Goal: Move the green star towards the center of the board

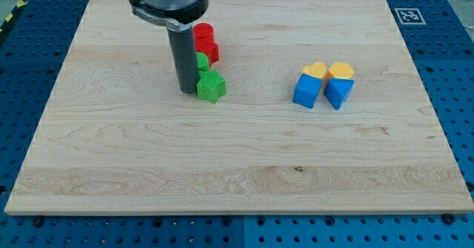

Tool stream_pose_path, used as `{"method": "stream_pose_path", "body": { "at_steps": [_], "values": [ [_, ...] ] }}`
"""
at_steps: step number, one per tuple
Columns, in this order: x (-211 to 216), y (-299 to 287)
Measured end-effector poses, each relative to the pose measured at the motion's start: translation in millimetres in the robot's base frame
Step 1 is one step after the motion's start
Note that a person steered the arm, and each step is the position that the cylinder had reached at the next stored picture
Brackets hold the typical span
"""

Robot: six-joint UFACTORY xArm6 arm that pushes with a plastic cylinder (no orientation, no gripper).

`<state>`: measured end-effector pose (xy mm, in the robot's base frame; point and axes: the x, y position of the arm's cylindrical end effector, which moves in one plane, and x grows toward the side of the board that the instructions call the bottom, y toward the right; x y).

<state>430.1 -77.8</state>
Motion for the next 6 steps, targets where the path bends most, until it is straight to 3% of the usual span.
{"method": "stream_pose_path", "body": {
  "at_steps": [5, 6],
  "values": [
    [12.1, 66.9],
    [42.1, 66.9]
  ]
}}
